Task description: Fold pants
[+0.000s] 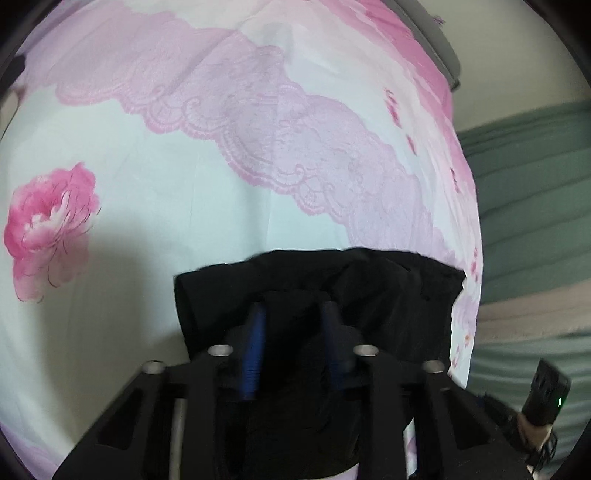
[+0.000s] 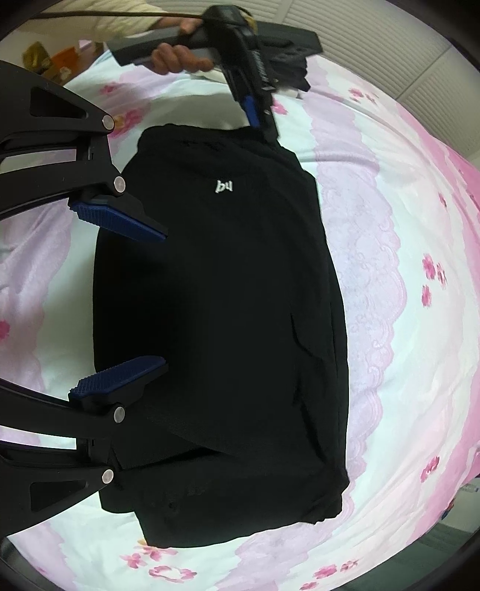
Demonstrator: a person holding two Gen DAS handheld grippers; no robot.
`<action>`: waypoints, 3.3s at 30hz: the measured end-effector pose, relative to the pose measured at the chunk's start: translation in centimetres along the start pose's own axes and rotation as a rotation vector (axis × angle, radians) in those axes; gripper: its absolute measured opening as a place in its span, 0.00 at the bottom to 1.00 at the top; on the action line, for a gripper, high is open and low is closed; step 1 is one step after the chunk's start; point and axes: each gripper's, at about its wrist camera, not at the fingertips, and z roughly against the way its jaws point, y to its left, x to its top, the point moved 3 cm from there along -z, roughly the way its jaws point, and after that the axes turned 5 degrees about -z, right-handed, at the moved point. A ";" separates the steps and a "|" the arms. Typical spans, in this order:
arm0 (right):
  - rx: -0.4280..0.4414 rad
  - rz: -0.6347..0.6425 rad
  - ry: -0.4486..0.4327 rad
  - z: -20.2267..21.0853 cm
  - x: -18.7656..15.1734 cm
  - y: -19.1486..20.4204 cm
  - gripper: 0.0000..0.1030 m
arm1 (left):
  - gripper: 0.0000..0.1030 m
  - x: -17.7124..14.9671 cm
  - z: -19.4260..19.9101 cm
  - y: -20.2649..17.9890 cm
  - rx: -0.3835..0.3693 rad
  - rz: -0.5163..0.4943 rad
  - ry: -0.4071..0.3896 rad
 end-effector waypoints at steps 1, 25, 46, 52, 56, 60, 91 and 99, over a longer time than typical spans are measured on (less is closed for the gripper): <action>-0.001 0.006 0.004 -0.1 0.0 0.2 0.63 | 0.17 0.1 0.2 0.0 0.001 0.007 -0.009; -0.076 0.019 -0.095 1.9 0.9 -0.1 0.63 | 0.52 0.8 7.1 -1.9 0.497 -0.221 -0.151; 0.017 -0.325 -0.095 3.2 -5.1 -20.4 0.63 | 0.63 -14.9 -6.2 -25.5 0.345 -0.575 0.156; 0.096 -0.323 -0.055 0.0 -5.1 -20.7 0.62 | 0.63 -16.6 -6.7 -27.4 0.388 -0.602 0.157; 0.130 -0.273 -0.081 -0.4 -4.7 -19.9 0.43 | 0.63 -16.9 -6.3 -27.6 0.418 -0.584 0.151; 0.165 -0.250 -0.034 -1.6 -4.3 -19.8 0.22 | 0.63 -17.0 -5.4 -28.0 0.443 -0.580 0.134; 0.016 -0.033 -0.294 3.2 10.1 -26.0 0.47 | 0.71 -12.3 -6.3 -28.5 0.566 -0.465 0.029; 0.000 0.032 -0.171 -2.8 16.0 -23.7 0.13 | 0.71 -11.1 -6.0 -26.9 0.554 -0.409 0.038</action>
